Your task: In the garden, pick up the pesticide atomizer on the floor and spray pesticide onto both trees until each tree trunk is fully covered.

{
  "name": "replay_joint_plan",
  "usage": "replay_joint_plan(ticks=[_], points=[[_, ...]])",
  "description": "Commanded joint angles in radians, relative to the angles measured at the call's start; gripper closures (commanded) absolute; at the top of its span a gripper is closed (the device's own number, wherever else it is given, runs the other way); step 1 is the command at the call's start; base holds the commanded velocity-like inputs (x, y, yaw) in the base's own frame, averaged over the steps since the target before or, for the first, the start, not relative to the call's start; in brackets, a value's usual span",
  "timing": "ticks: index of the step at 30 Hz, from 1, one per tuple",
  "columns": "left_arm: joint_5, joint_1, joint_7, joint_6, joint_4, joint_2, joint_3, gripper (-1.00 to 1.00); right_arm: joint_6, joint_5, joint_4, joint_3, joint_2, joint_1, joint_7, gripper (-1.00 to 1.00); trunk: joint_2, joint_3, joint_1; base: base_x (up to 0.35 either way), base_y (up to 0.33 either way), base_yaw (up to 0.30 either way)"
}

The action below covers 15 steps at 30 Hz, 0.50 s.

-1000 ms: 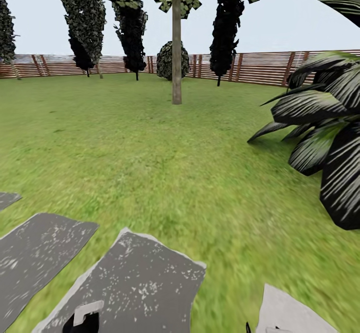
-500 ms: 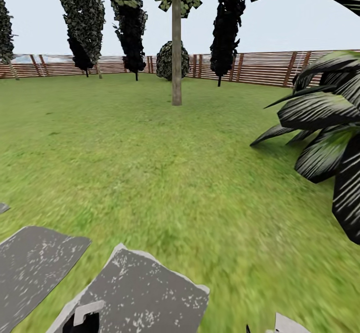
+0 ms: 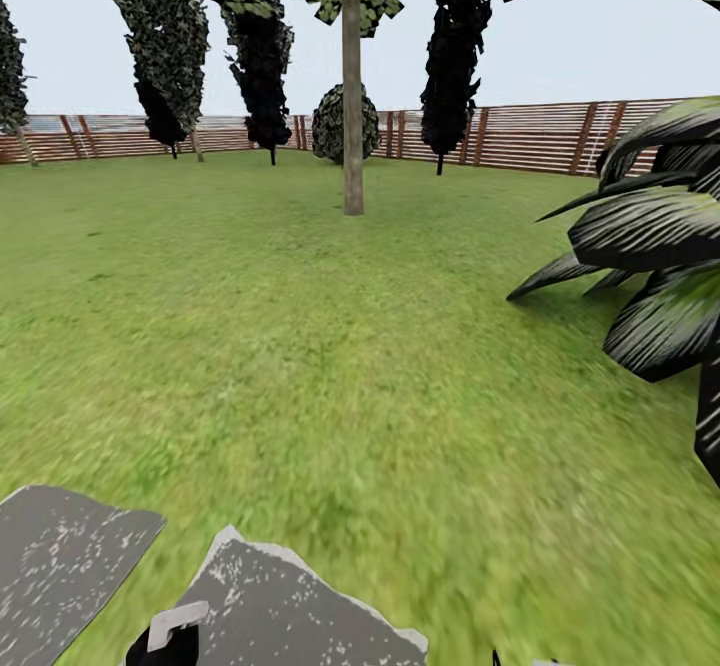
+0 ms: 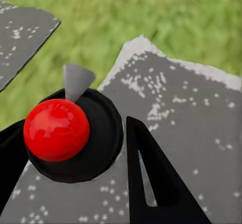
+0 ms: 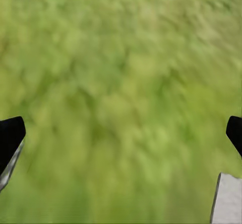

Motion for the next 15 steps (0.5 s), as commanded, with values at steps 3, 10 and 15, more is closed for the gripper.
replay_joint_plan(ticks=[3,10,15], points=[[-0.001,0.0,0.003,-0.003,0.001,0.0,-0.001,1.0,-0.003,0.001,0.001,-0.005,0.0,-0.001,0.002,-1.0,0.0,-0.001,0.0,0.334,0.0,0.0],[-0.001,0.0,0.004,-0.003,0.002,-0.001,-0.003,1.0,-0.003,0.001,0.001,-0.005,0.0,-0.001,0.001,-1.0,0.0,-0.001,0.0,0.334,0.0,0.0],[-0.001,0.001,0.003,-0.005,0.002,-0.001,-0.001,1.0,-0.003,0.001,0.001,-0.005,0.0,-0.001,0.001,-1.0,0.0,-0.001,0.0,0.334,0.0,0.0]])
